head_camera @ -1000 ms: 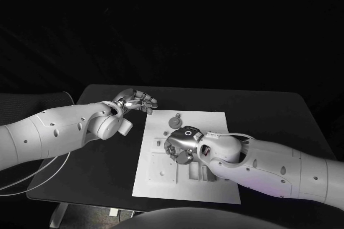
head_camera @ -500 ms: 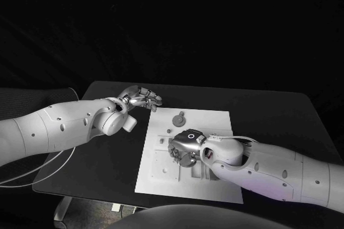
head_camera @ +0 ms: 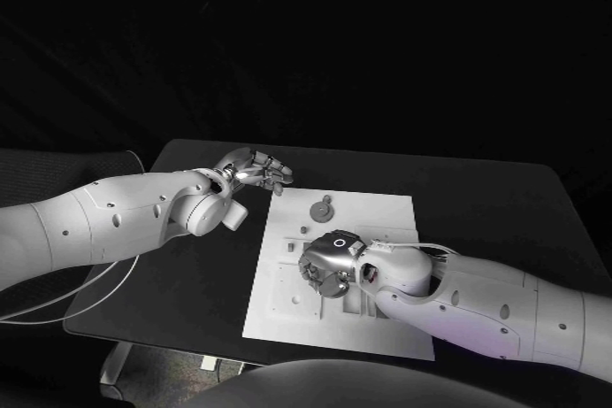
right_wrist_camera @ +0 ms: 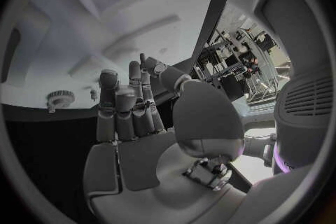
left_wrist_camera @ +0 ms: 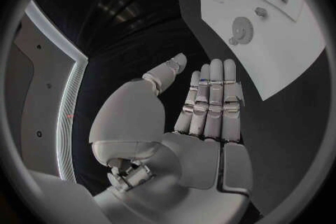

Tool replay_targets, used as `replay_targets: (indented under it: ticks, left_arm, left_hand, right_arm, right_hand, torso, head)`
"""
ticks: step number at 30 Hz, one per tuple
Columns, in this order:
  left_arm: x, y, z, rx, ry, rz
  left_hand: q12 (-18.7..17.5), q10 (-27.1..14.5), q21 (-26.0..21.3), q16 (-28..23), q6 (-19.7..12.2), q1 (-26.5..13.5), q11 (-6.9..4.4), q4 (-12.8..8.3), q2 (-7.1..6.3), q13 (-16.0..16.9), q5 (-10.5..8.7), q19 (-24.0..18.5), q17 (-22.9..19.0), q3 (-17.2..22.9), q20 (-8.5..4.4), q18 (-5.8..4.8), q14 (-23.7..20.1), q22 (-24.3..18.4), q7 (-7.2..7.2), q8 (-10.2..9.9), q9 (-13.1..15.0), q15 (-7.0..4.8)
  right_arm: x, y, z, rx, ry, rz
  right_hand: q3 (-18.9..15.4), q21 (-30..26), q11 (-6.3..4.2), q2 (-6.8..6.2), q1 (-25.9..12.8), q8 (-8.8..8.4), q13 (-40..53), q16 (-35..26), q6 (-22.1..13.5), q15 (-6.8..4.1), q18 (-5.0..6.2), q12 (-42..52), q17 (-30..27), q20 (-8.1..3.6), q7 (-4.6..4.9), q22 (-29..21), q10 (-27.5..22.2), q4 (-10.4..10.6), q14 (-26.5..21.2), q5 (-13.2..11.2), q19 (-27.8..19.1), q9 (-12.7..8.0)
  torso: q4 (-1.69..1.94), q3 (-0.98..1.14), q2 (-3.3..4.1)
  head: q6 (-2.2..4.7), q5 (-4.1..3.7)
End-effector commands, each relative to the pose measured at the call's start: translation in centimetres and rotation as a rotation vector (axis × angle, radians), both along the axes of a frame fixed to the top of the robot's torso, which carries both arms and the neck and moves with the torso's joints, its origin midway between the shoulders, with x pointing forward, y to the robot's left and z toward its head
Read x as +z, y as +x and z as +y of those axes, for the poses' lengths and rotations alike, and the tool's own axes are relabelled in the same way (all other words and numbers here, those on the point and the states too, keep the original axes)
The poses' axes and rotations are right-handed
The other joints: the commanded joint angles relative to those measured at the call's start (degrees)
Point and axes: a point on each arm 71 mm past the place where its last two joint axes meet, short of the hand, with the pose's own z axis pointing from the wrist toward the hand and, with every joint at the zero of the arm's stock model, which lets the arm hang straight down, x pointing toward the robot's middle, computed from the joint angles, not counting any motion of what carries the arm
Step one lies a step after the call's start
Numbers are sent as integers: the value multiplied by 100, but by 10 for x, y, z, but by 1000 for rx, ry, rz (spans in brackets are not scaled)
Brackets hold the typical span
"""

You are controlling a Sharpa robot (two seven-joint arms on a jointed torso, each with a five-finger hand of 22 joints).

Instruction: Assemble the parts on the task board

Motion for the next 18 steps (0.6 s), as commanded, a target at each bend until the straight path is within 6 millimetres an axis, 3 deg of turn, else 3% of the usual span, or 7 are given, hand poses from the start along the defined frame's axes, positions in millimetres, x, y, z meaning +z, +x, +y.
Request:
replay_targets:
  ticks: [1,18]
  left_arm:
    - [1,0,-3,-4,-11,-3]
    - [2,0,-3,-7,-12,-2]
  left_hand:
    - [-15,15,-33,-32,-48,41,17,-4,32,-8,-1,32,9,8,4,117,36,8,-7,35,-6,-9]
    - [-15,14,-36,-40,-50,42,17,-3,33,-10,-1,34,21,9,3,116,38,9,-7,35,-8,-9]
  right_arm:
    - [-1,-1,0,18,-19,-9]
    - [-5,2,-4,11,-52,-19]
  right_hand:
    - [31,27,-9,51,-6,39,6,-30,49,-36,130,7,-5,-44,-8,102,41,-10,8,19,8,8]
    - [33,27,-10,52,-10,40,11,-31,47,-36,130,2,-3,-46,-8,102,43,-12,9,19,8,9]
  torso:
    - [1,-1,-3]
    - [-3,4,-1]
  head:
    - [-9,13]
    - [-16,21]
